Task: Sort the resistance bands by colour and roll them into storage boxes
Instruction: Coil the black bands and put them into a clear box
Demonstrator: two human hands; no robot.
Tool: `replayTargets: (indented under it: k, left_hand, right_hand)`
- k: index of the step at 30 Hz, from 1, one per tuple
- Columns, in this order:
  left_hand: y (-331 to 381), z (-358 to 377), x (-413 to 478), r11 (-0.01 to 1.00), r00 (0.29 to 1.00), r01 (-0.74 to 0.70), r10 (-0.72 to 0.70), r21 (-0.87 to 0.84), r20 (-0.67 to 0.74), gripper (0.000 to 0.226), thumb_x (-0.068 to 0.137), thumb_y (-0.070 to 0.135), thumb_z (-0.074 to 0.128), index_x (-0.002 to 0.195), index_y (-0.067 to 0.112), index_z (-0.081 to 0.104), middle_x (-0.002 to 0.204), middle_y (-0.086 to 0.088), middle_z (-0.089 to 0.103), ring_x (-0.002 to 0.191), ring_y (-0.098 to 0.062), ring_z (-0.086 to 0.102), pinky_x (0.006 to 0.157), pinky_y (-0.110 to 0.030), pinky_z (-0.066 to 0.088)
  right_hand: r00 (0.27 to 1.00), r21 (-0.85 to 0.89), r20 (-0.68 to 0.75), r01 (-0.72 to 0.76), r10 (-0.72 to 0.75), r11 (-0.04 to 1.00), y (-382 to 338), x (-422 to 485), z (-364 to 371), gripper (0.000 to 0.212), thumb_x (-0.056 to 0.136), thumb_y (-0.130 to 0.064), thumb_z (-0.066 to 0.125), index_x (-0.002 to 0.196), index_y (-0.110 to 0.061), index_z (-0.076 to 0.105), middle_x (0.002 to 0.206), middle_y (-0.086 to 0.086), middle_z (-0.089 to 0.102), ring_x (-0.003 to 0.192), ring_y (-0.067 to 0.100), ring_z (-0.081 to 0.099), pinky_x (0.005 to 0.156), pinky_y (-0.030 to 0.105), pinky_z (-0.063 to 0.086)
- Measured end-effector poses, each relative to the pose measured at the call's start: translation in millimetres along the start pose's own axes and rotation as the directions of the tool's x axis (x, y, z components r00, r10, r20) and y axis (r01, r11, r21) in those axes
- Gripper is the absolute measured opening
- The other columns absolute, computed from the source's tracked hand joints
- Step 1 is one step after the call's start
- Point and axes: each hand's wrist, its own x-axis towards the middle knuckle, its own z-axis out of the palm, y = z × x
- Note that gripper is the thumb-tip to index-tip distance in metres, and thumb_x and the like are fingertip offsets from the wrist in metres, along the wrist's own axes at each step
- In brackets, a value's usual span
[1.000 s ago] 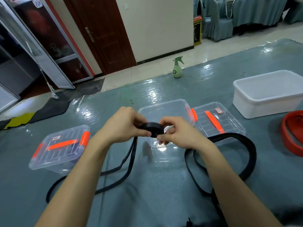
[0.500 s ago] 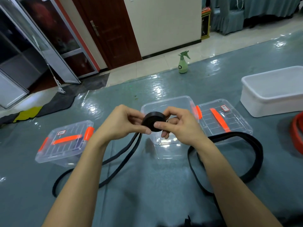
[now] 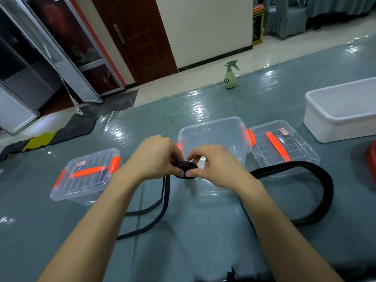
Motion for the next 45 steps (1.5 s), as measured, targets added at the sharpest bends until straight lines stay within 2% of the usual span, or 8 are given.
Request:
replayTargets:
  k: [6,10,15,20,24,28,36,45]
  left_hand:
    - [-10.2,-5.6,3.1,0.965,1.0,0.016,-0.018,-0.262,-0.006,0.028,0.067,0.05,0.099,0.089,0.043,0.083,0.073,0.018,0.077,0.072,-0.006,0.074,0.068,-0.03,0.058]
    - [-17.5,4.5,-12.8,0.585,0.992,-0.006,-0.1,-0.811,-0.08,0.031,0.067,0.033,0.103,0.094,0.039,0.088,0.09,0.004,0.086,0.088,-0.012,0.083,0.082,-0.022,0.063]
    - [7.3,13.2,-20.0,0.287,0.95,-0.134,-0.235,-0.949,-0.206,0.032,0.069,0.029,0.097,0.099,0.034,0.089,0.102,-0.004,0.086,0.098,-0.018,0.083,0.086,-0.021,0.062]
    - [3.9,-3.8,-23.2,0.563,0.959,-0.11,-0.156,-0.819,-0.236,0.024,0.075,0.027,0.099,0.092,0.04,0.088,0.088,0.005,0.085,0.083,-0.014,0.084,0.075,-0.019,0.062]
    - [7.0,-15.5,-18.8,0.933,0.997,-0.021,-0.006,-0.36,-0.073,0.015,0.077,0.039,0.097,0.088,0.039,0.087,0.071,0.014,0.078,0.068,-0.008,0.073,0.068,-0.038,0.06]
    - [23.6,-27.5,-11.4,0.995,0.995,-0.071,0.076,-0.075,0.057,0.021,0.076,0.048,0.092,0.093,0.036,0.087,0.071,0.009,0.077,0.07,-0.013,0.069,0.068,-0.042,0.059]
    - [1.1,-23.0,-14.6,0.923,0.998,-0.044,0.053,-0.382,0.013,0.021,0.074,0.045,0.097,0.091,0.039,0.086,0.074,0.02,0.078,0.072,-0.002,0.075,0.07,-0.031,0.061]
    - [1.0,0.4,-36.2,0.351,0.937,-0.176,-0.226,-0.92,-0.266,0.022,0.085,0.016,0.093,0.102,0.029,0.088,0.102,-0.003,0.086,0.099,-0.02,0.084,0.086,-0.021,0.062]
  right_hand:
    - [0.988,0.064,-0.147,0.061,-0.051,0.996,-7.7,-7.3,-2.7,0.015,0.086,-0.024,0.088,0.09,-0.02,0.074,0.078,-0.006,0.063,0.069,0.012,0.059,0.068,0.034,0.054]
    - [0.964,0.321,-0.265,0.063,0.026,0.945,-2.4,-14.0,-18.4,0.016,0.087,-0.019,0.089,0.095,-0.021,0.075,0.071,-0.008,0.066,0.063,0.01,0.064,0.066,0.029,0.056]
    - [0.972,0.662,-0.231,0.124,0.044,0.739,-11.3,-16.9,-16.1,0.014,0.094,-0.017,0.077,0.104,-0.017,0.068,0.081,0.002,0.076,0.068,0.02,0.07,0.074,0.033,0.059]
    - [0.998,0.684,-0.033,-0.022,0.061,0.729,-11.0,-24.5,-7.0,0.017,0.1,-0.006,0.075,0.114,-0.008,0.066,0.107,0.007,0.078,0.083,0.032,0.081,0.09,0.054,0.065]
    - [0.998,0.086,0.029,-0.057,0.055,0.995,-8.5,-28.4,-8.8,0.035,0.082,-0.05,0.09,0.107,-0.038,0.068,0.107,-0.017,0.075,0.072,0.001,0.071,0.07,0.028,0.053]
    - [1.0,0.025,-0.031,0.005,-0.004,1.0,-16.3,-27.3,-3.6,0.019,0.085,-0.041,0.089,0.091,-0.039,0.071,0.083,-0.027,0.068,0.07,-0.002,0.062,0.063,0.021,0.041]
    - [0.985,0.171,-0.17,0.059,-0.029,0.983,-17.1,-31.9,-9.9,0.014,0.085,-0.02,0.092,0.087,-0.018,0.079,0.076,0.001,0.069,0.067,0.02,0.069,0.07,0.042,0.059]
    - [0.963,0.765,-0.253,0.137,0.097,0.629,-26.7,-26.5,-9.1,0.013,0.091,-0.012,0.084,0.099,-0.022,0.083,0.091,0.013,0.082,0.073,0.029,0.08,0.078,0.031,0.063]
